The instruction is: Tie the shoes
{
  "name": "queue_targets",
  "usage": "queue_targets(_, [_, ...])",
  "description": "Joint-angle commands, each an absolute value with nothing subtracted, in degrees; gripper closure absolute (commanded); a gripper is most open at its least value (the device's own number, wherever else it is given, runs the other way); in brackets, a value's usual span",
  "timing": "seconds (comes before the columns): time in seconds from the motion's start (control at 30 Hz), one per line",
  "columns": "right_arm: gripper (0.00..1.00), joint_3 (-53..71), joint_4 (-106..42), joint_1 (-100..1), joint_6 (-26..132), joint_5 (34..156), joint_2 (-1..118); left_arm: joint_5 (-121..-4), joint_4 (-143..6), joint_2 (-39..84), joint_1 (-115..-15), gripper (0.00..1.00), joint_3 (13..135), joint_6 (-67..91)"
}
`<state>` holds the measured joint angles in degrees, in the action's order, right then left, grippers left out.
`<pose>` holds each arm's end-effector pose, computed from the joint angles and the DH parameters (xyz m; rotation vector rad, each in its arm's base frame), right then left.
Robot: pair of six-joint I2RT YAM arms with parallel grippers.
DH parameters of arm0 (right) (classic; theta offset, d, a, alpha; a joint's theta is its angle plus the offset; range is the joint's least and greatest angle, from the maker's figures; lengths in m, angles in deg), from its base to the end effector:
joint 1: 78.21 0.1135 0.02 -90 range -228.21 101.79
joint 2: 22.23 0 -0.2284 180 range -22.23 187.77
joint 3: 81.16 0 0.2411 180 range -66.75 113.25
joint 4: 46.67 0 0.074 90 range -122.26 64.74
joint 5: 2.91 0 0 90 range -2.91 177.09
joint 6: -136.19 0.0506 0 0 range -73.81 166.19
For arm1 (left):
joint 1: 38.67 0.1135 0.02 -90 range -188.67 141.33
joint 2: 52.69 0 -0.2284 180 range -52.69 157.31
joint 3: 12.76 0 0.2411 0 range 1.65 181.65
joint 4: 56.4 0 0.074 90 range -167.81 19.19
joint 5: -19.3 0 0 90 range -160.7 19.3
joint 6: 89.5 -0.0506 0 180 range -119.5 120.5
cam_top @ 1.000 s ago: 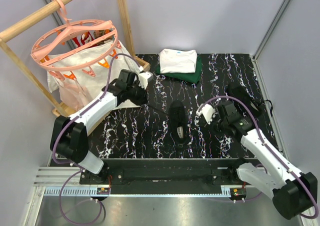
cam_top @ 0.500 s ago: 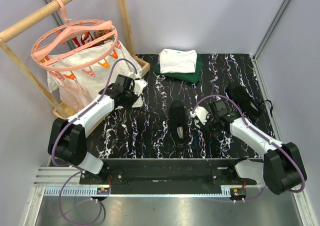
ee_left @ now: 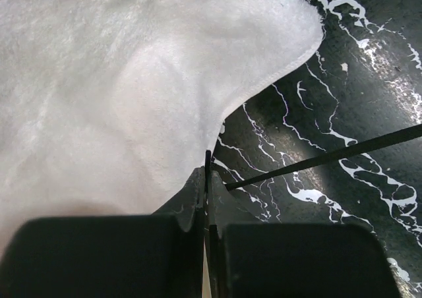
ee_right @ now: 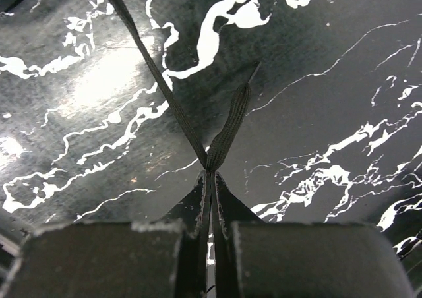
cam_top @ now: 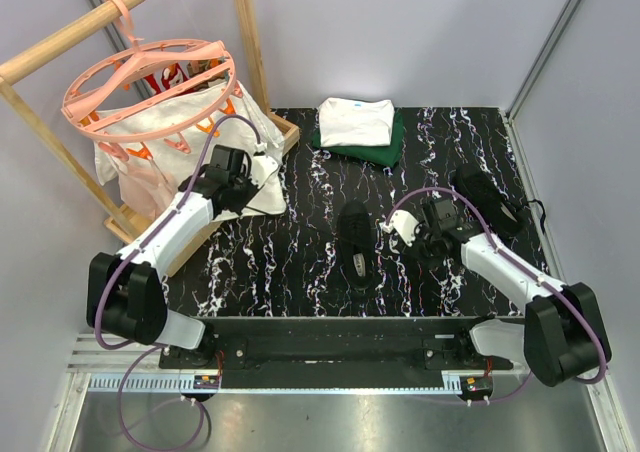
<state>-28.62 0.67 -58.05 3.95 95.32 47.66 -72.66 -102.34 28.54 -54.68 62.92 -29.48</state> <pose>0.2084 0.0842 0.1439 -1.4256 2.2703 0.0740 0.2914 -0.0818 0.2184 0.9531 2.2836 0.1471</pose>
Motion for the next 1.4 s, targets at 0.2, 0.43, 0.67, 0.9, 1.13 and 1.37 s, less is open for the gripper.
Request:
queue_targets(0.2, [1.0, -20.09, 1.32, -58.17, 5.32, 107.12, 57.47, -59.37, -104.56, 31.15, -60.54, 1.0, 64.49, -25.8])
queue_targets(0.43, [1.0, -14.28, 1.14, -50.53, 5.68, 111.52, 66.45, -52.69, -103.34, 35.02, -62.93, 1.0, 65.98, -17.26])
queue_targets(0.67, [1.0, -13.66, 0.27, -43.67, 8.3, 114.25, 70.84, -50.75, -102.19, 35.99, -62.93, 1.0, 67.21, -15.06])
queue_targets(0.9, [1.0, -13.39, -0.35, -43.49, 9.54, 112.49, 69.54, -48.82, -101.58, 35.29, -62.93, 1.0, 65.72, -14.01])
queue_targets(1.13, [1.0, -15.25, 4.11, -50.84, 10.43, 109.86, 60.4, -52.58, -100.52, 33.53, -60.48, 1.0, 65.19, -13.13])
queue_targets(1.37, [1.0, -17.88, 11.68, -61.76, 2.69, 105.55, 52.92, -59.8, -100.34, 32.39, -56.34, 1.0, 65.46, -19.27])
